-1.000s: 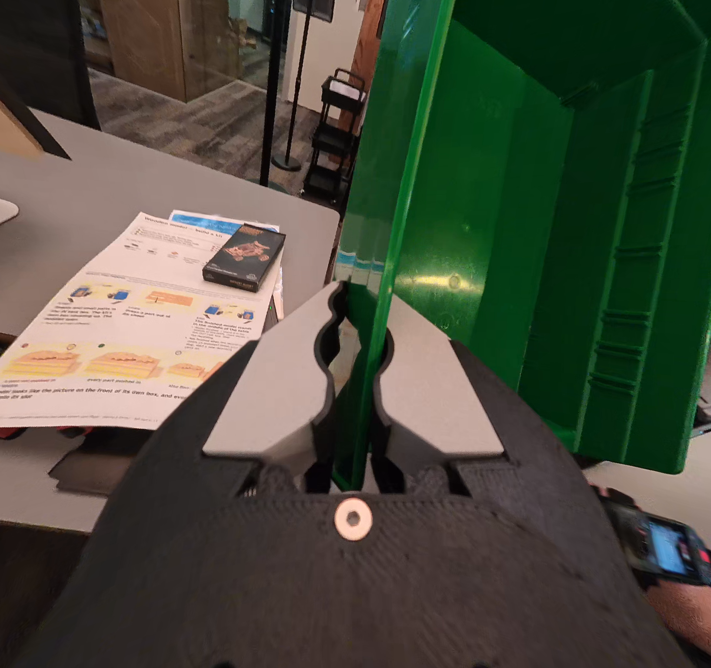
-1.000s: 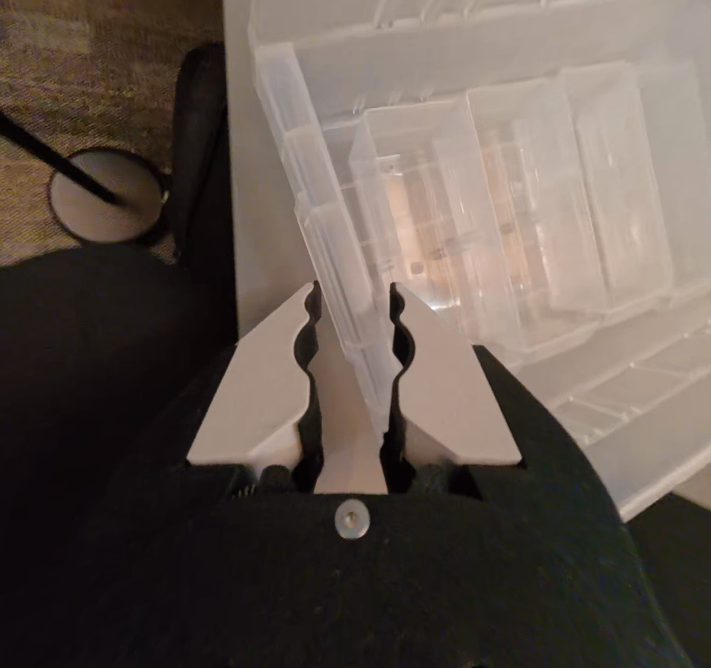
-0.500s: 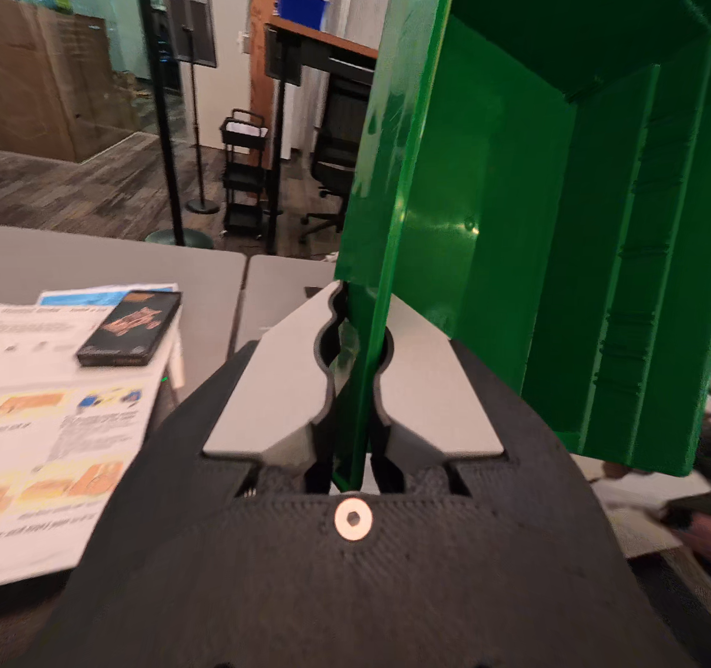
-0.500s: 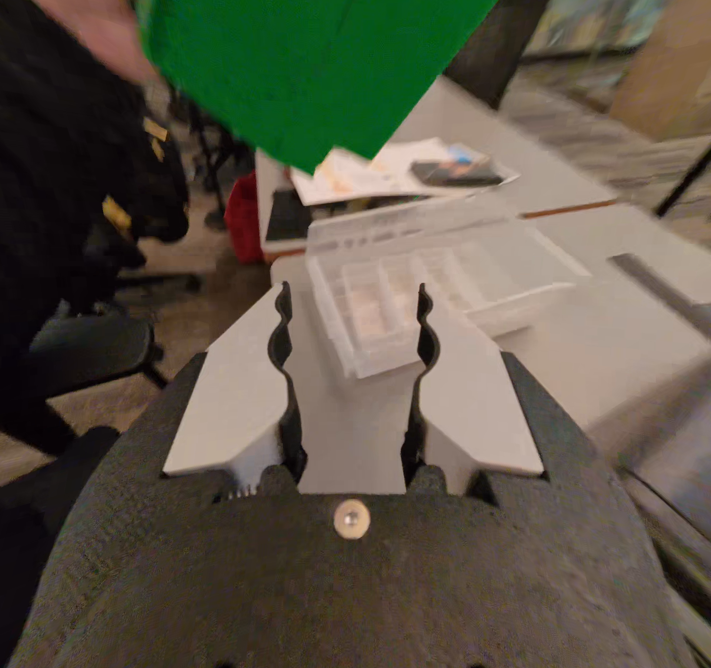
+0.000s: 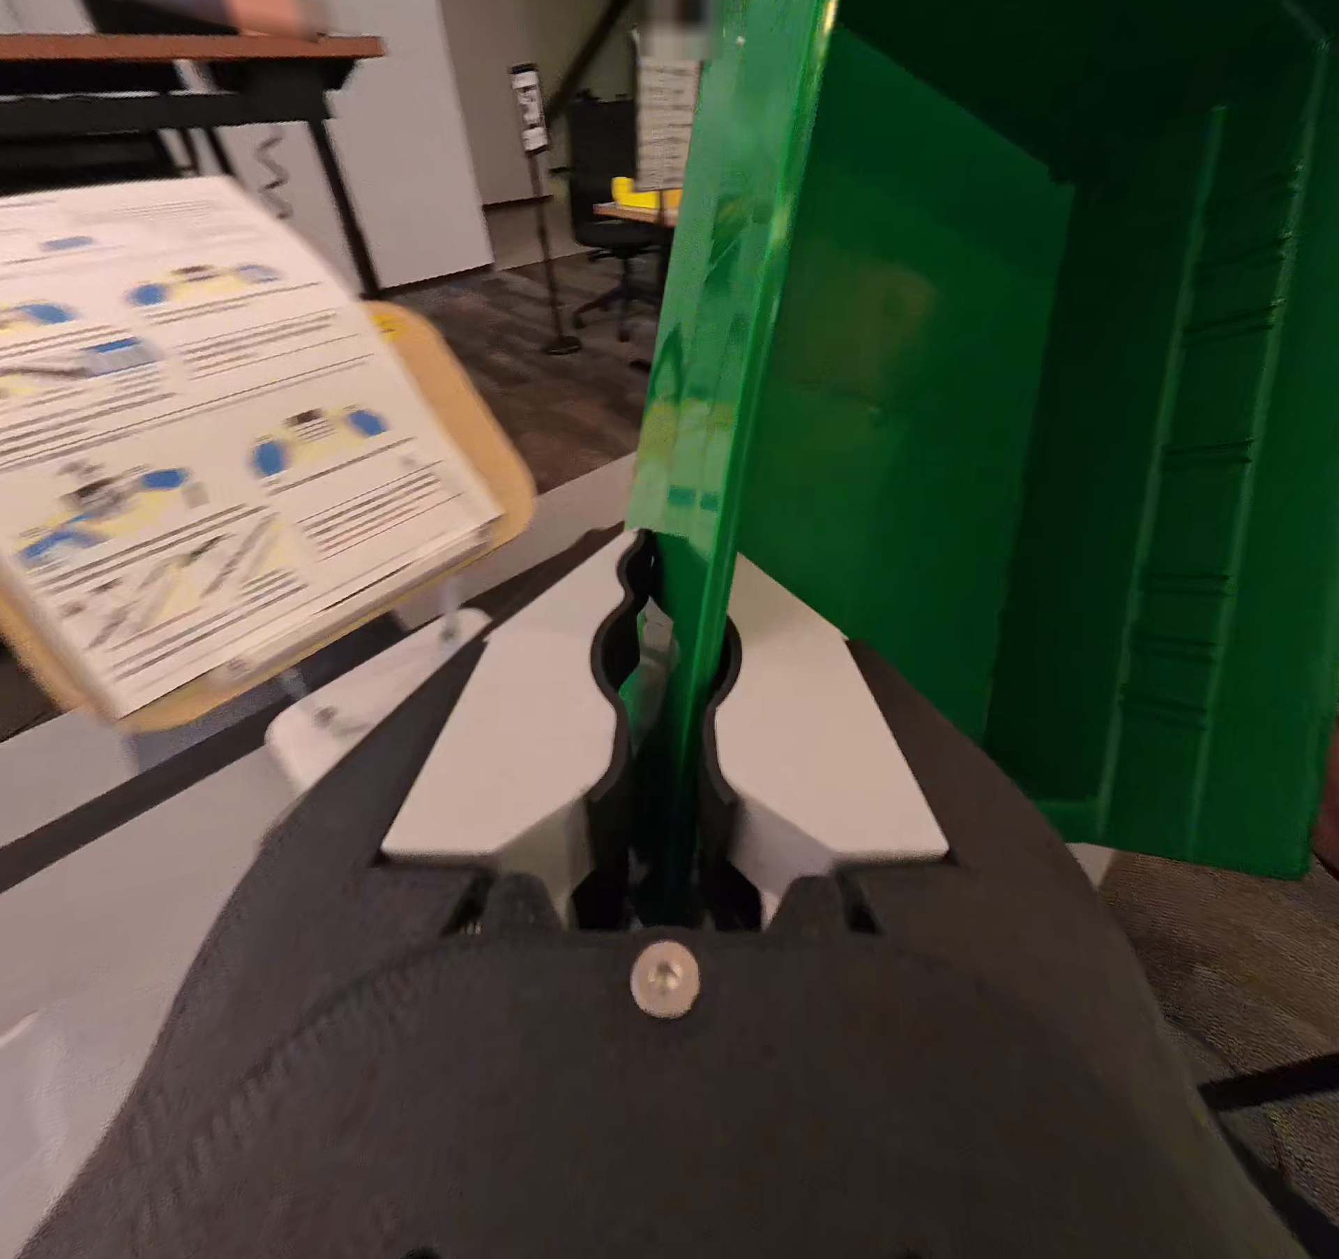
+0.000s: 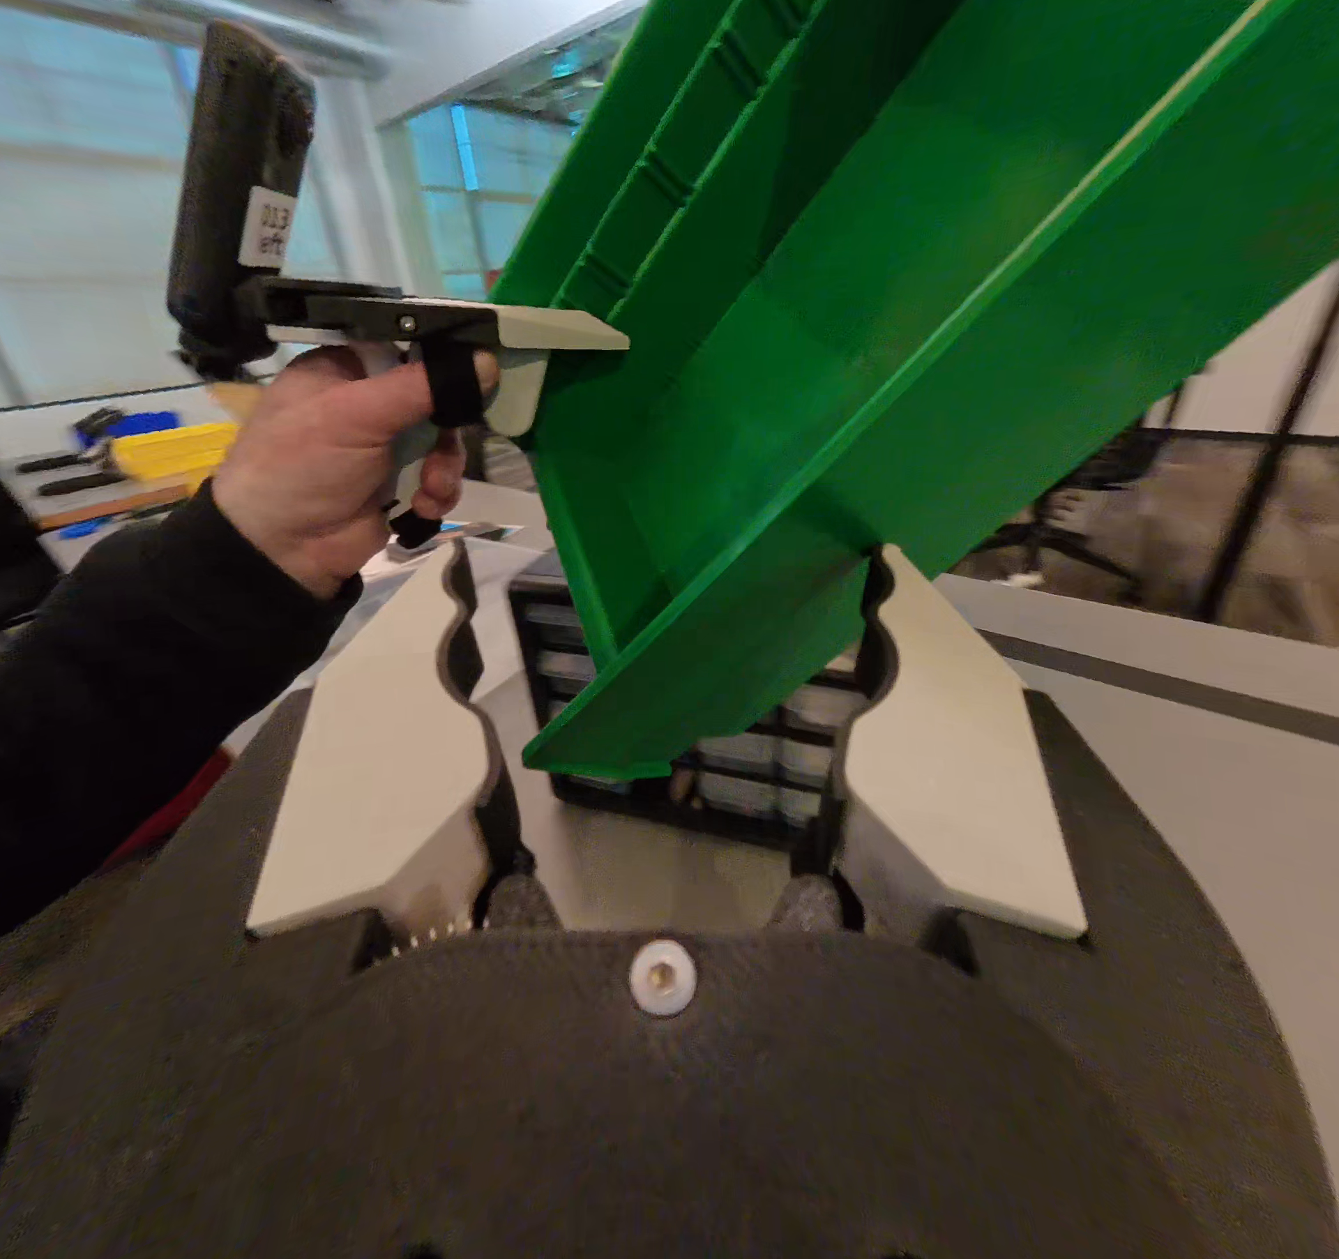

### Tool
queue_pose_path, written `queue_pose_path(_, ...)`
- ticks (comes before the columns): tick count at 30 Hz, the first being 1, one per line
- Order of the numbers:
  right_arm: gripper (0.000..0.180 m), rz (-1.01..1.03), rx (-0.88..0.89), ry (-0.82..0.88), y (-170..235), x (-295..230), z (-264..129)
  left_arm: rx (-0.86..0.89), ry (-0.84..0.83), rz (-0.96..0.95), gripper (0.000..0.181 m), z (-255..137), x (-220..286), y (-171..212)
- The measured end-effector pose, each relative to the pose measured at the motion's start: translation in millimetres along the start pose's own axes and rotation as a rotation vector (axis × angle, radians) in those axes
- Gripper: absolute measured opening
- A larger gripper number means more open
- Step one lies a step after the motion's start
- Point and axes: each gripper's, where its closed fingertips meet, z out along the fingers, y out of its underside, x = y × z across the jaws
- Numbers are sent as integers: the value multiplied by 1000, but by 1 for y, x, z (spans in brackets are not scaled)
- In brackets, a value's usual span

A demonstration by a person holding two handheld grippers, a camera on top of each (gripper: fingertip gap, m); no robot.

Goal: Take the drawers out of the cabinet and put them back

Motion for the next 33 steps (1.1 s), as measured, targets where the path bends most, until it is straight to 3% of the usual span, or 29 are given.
queue_pose_path(2,100,-5,6,108,-3,34,-35,15,73,26,9,33,43,-5)
queue_pose_path(5,111,23,-42,261,7,80,-81,-7,171,88,13,82,107,2)
queue_pose_path(7,108,95,-111,338,25,110,-107,-38,224,98,16,112,142,15)
queue_pose_path(15,103,246,-278,545,107,191,-169,-205,366,-51,22,199,215,103)
queue_pose_path(20,113,369,-443,580,158,226,-180,-320,371,-91,29,226,234,166)
queue_pose_path(23,107,460,-494,558,180,245,-181,-375,377,-158,36,236,237,193)
queue_pose_path(25,100,435,-555,564,192,259,-180,-407,383,-206,40,241,236,208)
queue_pose_path(29,106,418,-624,567,202,290,-167,-493,400,-253,54,246,241,234)
queue_pose_path(33,105,459,-707,543,215,320,-147,-506,421,-342,85,254,249,247)
